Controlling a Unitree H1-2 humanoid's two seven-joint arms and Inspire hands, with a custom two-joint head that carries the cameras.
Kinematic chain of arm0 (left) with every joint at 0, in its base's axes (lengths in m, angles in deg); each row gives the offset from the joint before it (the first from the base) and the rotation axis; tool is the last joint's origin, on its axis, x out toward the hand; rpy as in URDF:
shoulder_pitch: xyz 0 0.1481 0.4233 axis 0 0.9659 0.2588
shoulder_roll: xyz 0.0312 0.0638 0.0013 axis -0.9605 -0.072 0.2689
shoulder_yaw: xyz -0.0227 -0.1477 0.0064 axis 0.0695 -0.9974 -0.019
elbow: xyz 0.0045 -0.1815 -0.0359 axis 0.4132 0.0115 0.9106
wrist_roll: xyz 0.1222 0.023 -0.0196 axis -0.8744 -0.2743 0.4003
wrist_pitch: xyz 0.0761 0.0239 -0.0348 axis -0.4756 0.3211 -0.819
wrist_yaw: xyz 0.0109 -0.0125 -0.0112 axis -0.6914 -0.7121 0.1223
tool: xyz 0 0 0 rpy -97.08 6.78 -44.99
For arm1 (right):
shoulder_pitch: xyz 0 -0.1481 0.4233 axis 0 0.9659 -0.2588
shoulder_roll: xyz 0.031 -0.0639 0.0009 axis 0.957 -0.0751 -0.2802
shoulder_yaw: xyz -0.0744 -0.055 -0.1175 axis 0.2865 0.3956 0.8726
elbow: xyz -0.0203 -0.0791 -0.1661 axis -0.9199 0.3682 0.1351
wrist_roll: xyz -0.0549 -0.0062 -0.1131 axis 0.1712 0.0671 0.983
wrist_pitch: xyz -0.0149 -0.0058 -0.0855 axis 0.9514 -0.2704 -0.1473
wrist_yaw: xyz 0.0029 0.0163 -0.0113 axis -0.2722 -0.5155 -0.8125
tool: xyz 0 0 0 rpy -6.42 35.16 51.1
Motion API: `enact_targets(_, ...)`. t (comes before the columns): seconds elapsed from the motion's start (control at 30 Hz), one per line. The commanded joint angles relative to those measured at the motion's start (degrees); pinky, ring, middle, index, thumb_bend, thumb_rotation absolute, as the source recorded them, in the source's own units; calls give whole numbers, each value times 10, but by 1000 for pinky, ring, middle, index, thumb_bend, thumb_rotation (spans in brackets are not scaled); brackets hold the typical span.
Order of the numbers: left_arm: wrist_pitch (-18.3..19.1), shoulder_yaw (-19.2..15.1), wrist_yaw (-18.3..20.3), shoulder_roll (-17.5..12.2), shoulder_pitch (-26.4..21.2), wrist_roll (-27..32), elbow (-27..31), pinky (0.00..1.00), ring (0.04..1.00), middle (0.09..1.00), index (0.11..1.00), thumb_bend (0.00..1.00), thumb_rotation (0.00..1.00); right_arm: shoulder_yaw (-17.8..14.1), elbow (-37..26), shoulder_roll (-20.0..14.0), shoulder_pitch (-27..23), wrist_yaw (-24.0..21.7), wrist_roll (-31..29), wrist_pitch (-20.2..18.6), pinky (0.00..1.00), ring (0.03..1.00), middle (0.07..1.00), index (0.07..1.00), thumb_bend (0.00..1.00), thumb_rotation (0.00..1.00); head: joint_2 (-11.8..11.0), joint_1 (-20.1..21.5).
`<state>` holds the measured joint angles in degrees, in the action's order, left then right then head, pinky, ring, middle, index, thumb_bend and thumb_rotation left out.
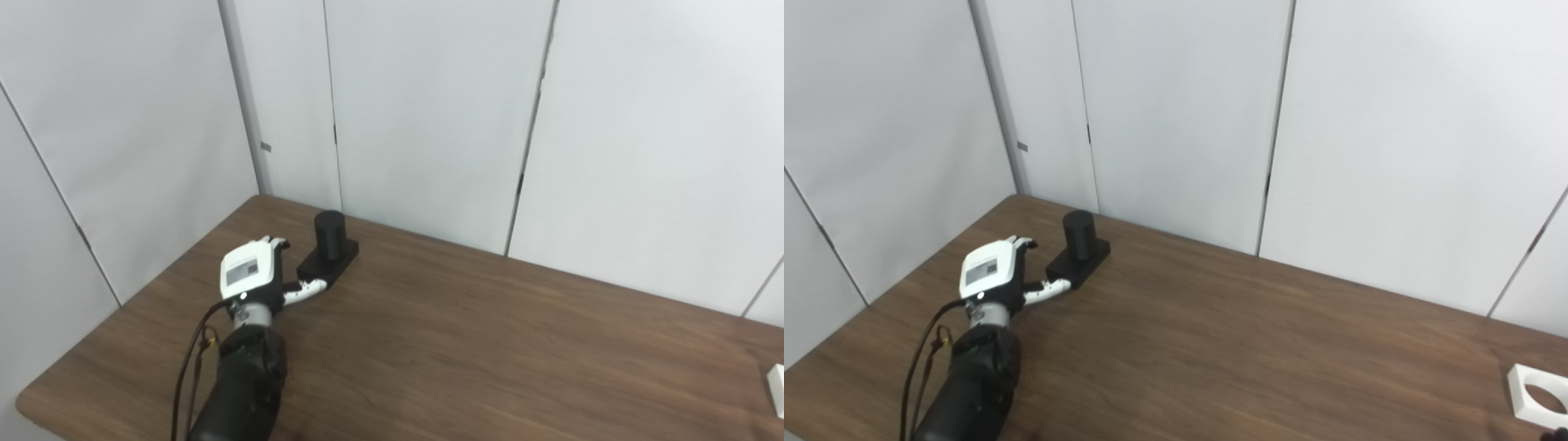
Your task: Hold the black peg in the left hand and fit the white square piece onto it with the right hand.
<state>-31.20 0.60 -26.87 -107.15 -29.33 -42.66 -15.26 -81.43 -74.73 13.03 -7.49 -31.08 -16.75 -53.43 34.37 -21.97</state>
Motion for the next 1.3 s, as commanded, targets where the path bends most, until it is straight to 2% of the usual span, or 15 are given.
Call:
enact_targets(0.0,0,4,-3,-19,-33,-12,-2,907,922,909,814,892,667,3,17,13,18,7,0,7,1000,1000,976,988,842,1000,1,-1)
enact_targets(0.13,0,8,8,-20,-44,-24,-24,916,923,909,821,920,713,2,13,14,18,9,5,7,1000,1000,966,978,832,1000,2,1)
enact_targets(0.57,0,7,10,-14,-75,-36,-80,900,919,905,842,954,738,5,-1,14,22,11,2,-5,1000,1000,960,978,812,1000,4,3)
enact_targets(0.73,0,-2,-3,-10,-87,-51,-108,897,905,890,826,947,736,5,-4,14,23,12,6,-7,1000,1000,960,979,800,1000,5,3)
enact_targets(0.9,0,-5,-25,-9,-97,-70,-128,852,878,867,817,949,730,5,-9,15,23,10,-4,-11,1000,1000,966,985,791,1000,5,3)
enact_targets(1.27,0,2,-23,-18,-116,-79,-158,839,873,863,813,967,773,5,-17,17,25,14,-1,-18,1000,1000,969,991,775,1000,6,7)
